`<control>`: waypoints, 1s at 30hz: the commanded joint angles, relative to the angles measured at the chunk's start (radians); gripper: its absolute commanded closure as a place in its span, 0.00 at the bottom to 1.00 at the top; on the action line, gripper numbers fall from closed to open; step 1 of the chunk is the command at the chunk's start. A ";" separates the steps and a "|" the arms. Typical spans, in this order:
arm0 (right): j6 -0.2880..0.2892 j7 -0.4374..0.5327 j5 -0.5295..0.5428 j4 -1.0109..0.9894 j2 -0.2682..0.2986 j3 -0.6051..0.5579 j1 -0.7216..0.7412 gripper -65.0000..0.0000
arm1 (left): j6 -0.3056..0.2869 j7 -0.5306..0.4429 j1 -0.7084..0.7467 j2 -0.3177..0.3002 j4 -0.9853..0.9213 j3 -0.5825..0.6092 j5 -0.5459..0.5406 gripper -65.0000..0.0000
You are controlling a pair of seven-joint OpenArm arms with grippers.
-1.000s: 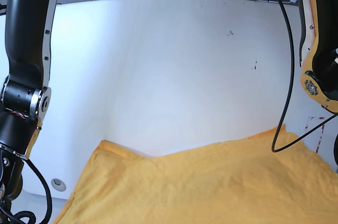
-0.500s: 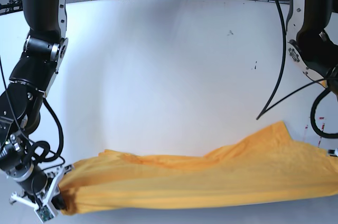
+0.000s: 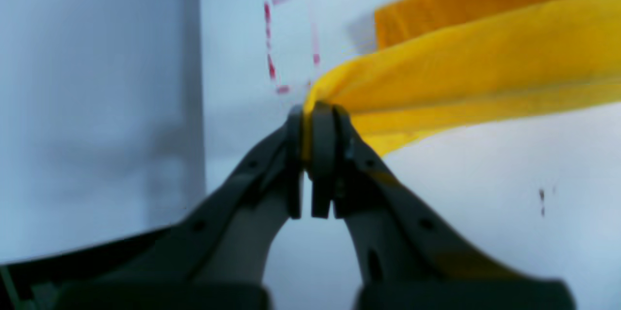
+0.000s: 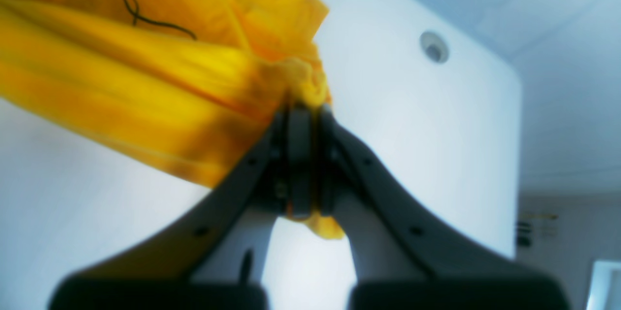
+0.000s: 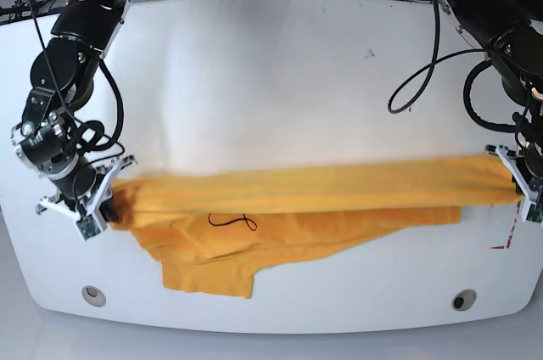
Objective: Fold the T-shirt properly
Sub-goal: 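Lay the flipped shirt flat, pulling its edge with both grippers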
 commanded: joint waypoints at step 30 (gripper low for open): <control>-0.001 0.021 0.007 0.090 -0.177 0.200 -0.495 1.00 | -0.001 -0.015 0.636 -0.004 0.010 -0.129 0.009 1.00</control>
